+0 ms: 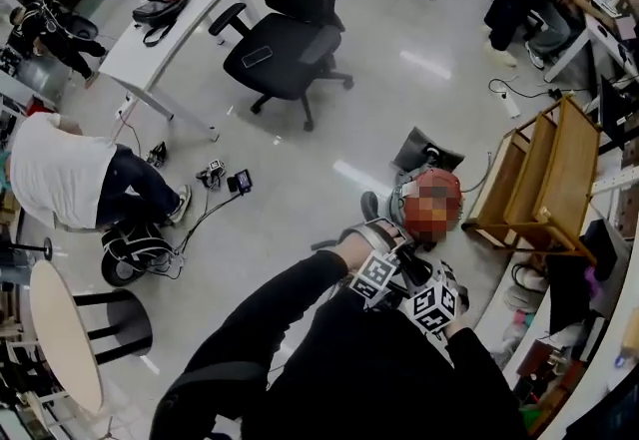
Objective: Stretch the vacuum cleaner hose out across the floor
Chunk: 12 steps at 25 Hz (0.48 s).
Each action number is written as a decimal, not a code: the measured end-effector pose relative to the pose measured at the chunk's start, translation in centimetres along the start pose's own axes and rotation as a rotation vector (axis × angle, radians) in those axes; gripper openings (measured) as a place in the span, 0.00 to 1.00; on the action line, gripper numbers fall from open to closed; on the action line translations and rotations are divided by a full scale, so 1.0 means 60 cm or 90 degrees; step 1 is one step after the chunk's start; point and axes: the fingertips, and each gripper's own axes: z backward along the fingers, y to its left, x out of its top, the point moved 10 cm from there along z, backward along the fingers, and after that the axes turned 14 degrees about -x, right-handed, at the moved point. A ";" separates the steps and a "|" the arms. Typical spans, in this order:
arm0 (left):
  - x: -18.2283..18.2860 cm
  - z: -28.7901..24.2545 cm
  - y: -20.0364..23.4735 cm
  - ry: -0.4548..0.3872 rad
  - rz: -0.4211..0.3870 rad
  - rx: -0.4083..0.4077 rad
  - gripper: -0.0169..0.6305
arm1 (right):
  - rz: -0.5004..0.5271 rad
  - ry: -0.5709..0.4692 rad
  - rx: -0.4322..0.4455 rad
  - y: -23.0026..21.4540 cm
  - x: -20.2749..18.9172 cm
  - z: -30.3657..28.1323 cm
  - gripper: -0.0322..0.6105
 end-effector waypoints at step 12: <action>-0.033 0.080 -0.054 0.101 0.280 -0.040 0.29 | -0.264 -0.195 -0.015 -0.024 -0.094 0.124 0.23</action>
